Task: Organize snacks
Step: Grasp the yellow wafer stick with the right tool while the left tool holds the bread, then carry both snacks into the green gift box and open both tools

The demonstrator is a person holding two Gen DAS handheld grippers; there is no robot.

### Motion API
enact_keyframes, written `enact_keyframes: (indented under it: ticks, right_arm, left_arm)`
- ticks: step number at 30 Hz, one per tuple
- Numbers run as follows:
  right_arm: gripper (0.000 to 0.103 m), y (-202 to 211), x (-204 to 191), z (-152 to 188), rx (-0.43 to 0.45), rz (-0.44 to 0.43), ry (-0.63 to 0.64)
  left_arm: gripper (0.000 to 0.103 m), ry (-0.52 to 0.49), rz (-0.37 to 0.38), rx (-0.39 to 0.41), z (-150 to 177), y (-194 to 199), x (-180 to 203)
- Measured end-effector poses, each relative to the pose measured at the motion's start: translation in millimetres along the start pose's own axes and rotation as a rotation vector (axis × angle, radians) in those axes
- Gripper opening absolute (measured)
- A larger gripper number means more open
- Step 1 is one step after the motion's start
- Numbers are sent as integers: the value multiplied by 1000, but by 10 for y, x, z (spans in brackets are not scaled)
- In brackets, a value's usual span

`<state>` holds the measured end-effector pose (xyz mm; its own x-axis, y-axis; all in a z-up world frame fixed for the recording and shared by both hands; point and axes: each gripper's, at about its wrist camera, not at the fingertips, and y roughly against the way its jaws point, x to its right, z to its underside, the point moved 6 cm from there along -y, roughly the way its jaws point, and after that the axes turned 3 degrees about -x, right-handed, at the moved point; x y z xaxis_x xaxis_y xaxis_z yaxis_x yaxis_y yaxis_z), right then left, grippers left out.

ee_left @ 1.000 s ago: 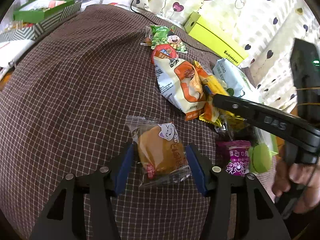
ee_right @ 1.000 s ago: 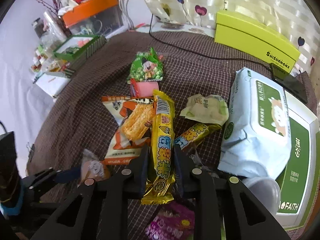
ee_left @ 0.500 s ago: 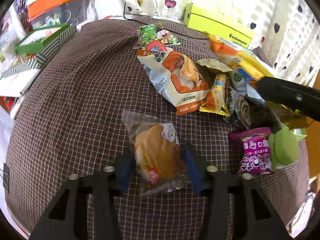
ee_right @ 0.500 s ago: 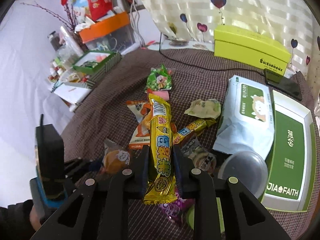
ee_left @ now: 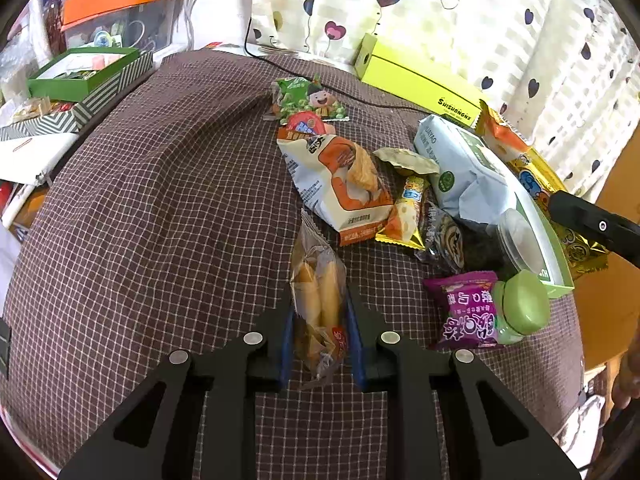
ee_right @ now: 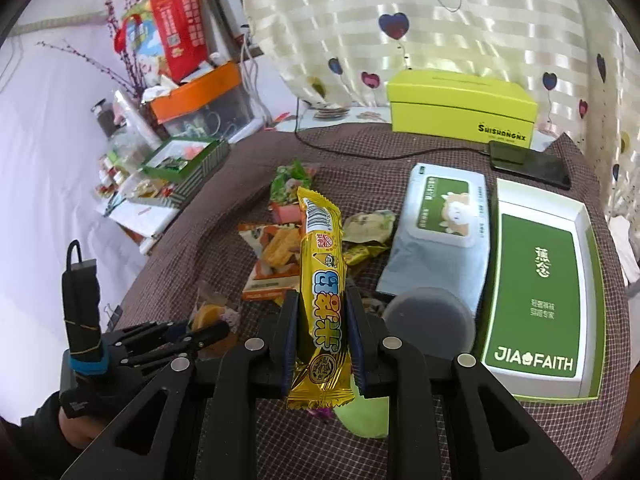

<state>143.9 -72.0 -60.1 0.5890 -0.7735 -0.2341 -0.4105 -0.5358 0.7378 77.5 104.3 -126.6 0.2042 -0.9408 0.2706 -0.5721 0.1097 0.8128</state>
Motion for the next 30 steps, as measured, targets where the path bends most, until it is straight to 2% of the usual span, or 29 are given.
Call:
enact_keyframes:
  ticks: [7,12,20,25,30]
  right_arm:
    - [21,171,140,-22,41,11,-24]
    - [21,290,398,18,63,49,-66]
    - [21,403,1047,195,79,154,-162]
    - [21,333,1547,343,55,229,-231]
    - [21,236,1858,439,31,260,-281]
  left_arm:
    - [23,-33,22,56,-105,249,165]
    - [23,-65,49,84,-216,374,344]
    - [23,-139,136,83,-368,398,812]
    - [23,-184,208,99,-483,458,1127]
    - [23,-223,255,85,-554,406,1434]
